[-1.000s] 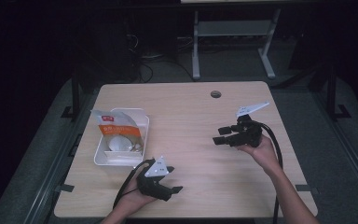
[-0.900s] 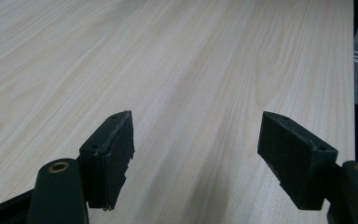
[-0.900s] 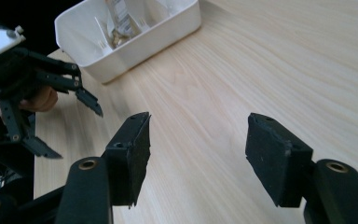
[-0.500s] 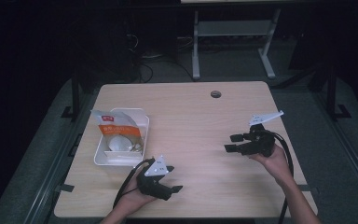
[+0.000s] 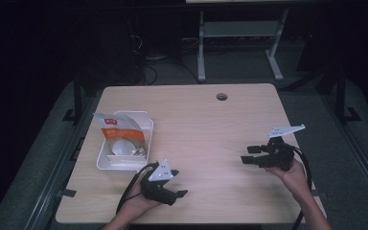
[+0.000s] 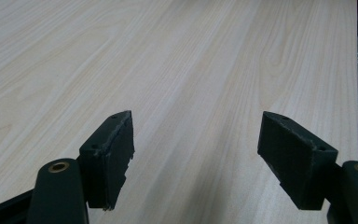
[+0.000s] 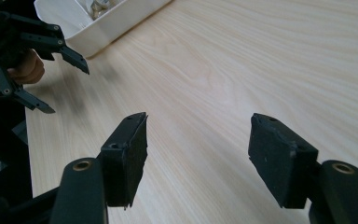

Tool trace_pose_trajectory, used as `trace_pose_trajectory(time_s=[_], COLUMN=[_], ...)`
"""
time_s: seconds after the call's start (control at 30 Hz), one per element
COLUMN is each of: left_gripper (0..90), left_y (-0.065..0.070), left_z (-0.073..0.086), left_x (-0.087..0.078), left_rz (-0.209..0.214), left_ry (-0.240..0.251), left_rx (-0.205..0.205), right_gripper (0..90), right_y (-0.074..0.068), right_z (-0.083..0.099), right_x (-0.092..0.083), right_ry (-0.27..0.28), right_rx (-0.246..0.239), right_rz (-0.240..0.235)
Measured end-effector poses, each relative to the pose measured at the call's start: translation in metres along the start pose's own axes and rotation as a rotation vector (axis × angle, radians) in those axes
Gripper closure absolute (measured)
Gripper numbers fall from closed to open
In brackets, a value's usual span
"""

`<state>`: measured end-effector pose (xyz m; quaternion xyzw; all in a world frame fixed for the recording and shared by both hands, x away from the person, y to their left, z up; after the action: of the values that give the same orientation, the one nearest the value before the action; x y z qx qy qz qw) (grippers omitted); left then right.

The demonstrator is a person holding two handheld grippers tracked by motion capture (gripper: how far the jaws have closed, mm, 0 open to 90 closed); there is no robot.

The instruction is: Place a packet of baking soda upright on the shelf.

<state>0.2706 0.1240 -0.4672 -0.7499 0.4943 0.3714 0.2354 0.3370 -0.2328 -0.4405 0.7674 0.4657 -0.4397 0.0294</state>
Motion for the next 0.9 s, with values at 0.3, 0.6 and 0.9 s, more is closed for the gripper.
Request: trace_pose_trajectory(time_s=[0.3, 0.6, 0.9], left_gripper=[25.9, 25.9, 25.9], left_y=[0.0, 0.0, 0.0], left_z=[0.0, 0.0, 0.001], left_x=[0.0, 0.0, 0.001], left_rz=[0.003, 0.004, 0.006], left_ry=[0.002, 0.002, -0.001], left_rx=[-0.002, -0.006, -0.008], right_gripper=[36.4, 35.4, 34.1], right_y=[0.001, -0.008, -0.023], right_z=[0.02, 0.04, 0.056], right_x=[0.001, 0.001, 0.001], right_ry=[-0.015, -0.026, -0.031], right_rx=[0.027, 0.024, 0.014], right_rz=[0.002, 0.022, 0.042])
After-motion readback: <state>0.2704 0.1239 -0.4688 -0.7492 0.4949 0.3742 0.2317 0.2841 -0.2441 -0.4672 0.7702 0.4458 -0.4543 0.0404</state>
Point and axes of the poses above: each handheld gripper's, and its own axes: x roughly forward along the jaws, z roughly out of its underside, y roughly to its right, the point moved 3 cm from there along x, roughly forward along the jaws, and after that the axes turned 12 degrees about -y, right-handed, at the moved point
